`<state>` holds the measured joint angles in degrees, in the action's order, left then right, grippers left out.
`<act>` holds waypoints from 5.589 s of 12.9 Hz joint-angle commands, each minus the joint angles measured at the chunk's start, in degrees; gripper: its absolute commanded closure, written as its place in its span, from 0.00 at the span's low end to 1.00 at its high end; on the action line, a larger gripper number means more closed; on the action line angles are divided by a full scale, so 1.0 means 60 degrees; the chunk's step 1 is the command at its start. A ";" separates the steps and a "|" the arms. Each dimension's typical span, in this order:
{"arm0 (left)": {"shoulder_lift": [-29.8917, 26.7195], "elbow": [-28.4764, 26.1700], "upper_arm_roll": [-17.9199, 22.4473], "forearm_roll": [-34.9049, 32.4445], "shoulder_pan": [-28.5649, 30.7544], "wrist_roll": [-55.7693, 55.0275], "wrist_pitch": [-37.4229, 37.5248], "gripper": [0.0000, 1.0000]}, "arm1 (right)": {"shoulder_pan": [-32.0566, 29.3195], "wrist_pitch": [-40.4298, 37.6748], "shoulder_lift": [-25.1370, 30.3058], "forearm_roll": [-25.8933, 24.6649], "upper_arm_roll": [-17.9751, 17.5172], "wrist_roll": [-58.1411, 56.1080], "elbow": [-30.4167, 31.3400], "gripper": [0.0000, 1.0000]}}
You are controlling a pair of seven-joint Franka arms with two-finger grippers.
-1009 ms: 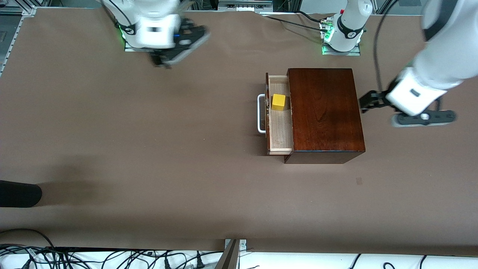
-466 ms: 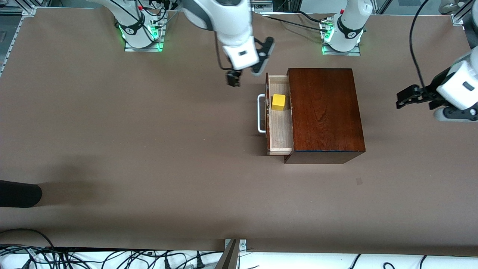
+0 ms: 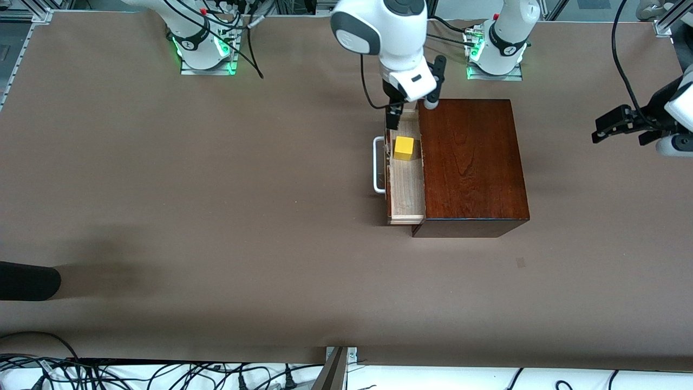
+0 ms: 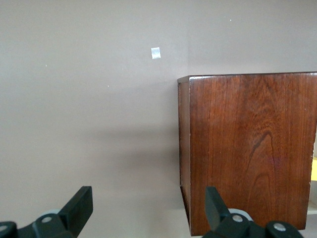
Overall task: Open drawer, take yellow block, close drawer
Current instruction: 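Lower the right gripper over the yellow cube in the drawer, then close the right gripper on the yellow cube and lift it, then carry the cube away with the right gripper while the left gripper reaches the drawer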
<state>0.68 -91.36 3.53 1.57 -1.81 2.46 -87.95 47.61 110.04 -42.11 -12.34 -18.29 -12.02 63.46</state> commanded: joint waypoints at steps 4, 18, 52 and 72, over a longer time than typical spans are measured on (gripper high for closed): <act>-0.0613 -0.0464 -0.0016 0.0164 0.0008 0.0175 -0.0212 0.00 | 0.0545 0.0554 -0.0891 -0.0609 0.0425 -0.0135 -0.0762 0.00; -0.0480 -0.0213 -0.0149 0.0134 -0.0109 0.0190 0.0098 0.00 | 0.1044 0.1448 -0.1521 -0.1150 0.1232 -0.0252 -0.0762 0.00; 0.3910 0.1867 -0.3752 0.0427 -0.3622 0.1721 -0.0877 0.00 | -0.5122 0.1737 0.5011 0.1691 0.3722 0.1755 0.7668 1.00; 0.5965 0.1252 -0.3547 -0.2707 -0.3788 0.6914 -0.1691 0.00 | -0.5284 0.5532 0.4671 0.2951 0.4192 0.1711 1.0244 0.00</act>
<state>38.15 -83.07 -17.83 -13.11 -25.84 42.29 -101.48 16.11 151.81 -19.42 4.55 7.43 -1.36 128.19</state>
